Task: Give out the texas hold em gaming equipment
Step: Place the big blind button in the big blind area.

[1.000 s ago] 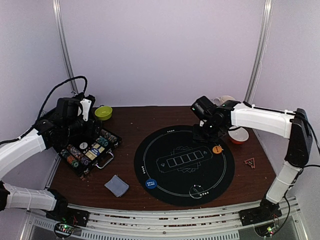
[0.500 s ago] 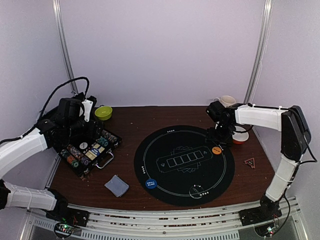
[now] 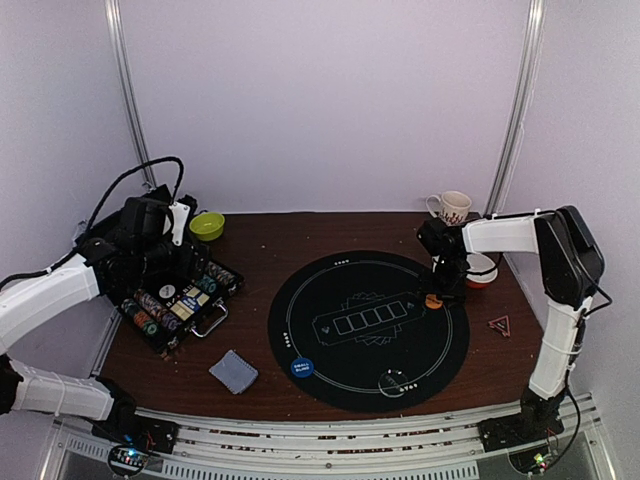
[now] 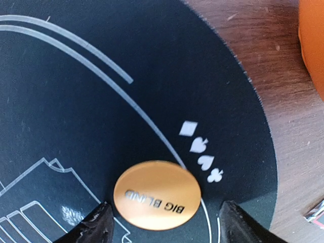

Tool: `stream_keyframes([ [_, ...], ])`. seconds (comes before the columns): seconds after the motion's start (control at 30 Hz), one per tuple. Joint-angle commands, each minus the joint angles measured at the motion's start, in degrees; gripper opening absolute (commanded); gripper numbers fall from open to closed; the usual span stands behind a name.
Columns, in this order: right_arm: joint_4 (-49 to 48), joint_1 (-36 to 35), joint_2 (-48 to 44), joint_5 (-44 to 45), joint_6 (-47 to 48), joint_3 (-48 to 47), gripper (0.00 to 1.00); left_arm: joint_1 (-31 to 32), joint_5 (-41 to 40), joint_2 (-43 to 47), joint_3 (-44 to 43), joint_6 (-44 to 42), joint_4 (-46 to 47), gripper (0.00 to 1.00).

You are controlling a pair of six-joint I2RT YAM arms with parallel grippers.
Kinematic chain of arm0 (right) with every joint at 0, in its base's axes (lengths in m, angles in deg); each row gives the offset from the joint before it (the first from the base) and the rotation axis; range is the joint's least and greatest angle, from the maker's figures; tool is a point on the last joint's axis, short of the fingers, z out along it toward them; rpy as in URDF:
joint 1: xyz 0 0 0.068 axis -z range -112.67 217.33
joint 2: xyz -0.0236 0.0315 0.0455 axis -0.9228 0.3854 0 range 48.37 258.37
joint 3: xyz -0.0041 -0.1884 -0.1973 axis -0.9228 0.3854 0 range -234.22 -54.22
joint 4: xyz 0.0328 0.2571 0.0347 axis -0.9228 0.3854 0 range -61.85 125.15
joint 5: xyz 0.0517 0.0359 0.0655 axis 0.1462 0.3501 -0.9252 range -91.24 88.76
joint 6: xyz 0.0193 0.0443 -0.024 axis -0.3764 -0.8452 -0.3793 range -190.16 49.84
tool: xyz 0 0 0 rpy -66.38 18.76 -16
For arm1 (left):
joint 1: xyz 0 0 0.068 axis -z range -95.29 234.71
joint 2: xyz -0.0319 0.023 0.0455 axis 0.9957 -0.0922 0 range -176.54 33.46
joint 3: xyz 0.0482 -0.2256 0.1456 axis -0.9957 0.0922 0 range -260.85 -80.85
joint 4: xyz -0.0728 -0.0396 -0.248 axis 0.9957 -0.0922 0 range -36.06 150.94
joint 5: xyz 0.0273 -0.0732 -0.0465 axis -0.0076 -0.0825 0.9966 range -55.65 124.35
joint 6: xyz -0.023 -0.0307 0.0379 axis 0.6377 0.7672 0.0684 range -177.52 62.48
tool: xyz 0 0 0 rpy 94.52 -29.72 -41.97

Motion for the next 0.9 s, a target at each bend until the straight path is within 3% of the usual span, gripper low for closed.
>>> stream_keyframes([
  [0.0,-0.82,1.14,1.34,-0.73,1.44,-0.05,0.7,-0.5,0.0,-0.28,0.34,-1.01,2.1,0.98],
  [0.47,0.68,0.0,5.4,-0.86,2.33,-5.23,0.46,-0.49,-0.67,-0.38,0.44,-1.13,2.1,0.98],
  [0.7,1.65,-3.57,7.89,-1.6,2.15,-9.95,0.44,-0.41,-0.71,-0.14,0.3,-1.26,2.1,0.98],
  [0.87,3.29,-8.32,13.36,-2.64,1.82,-18.44,0.44,-0.5,-0.58,-0.19,0.26,-1.21,2.1,0.98],
])
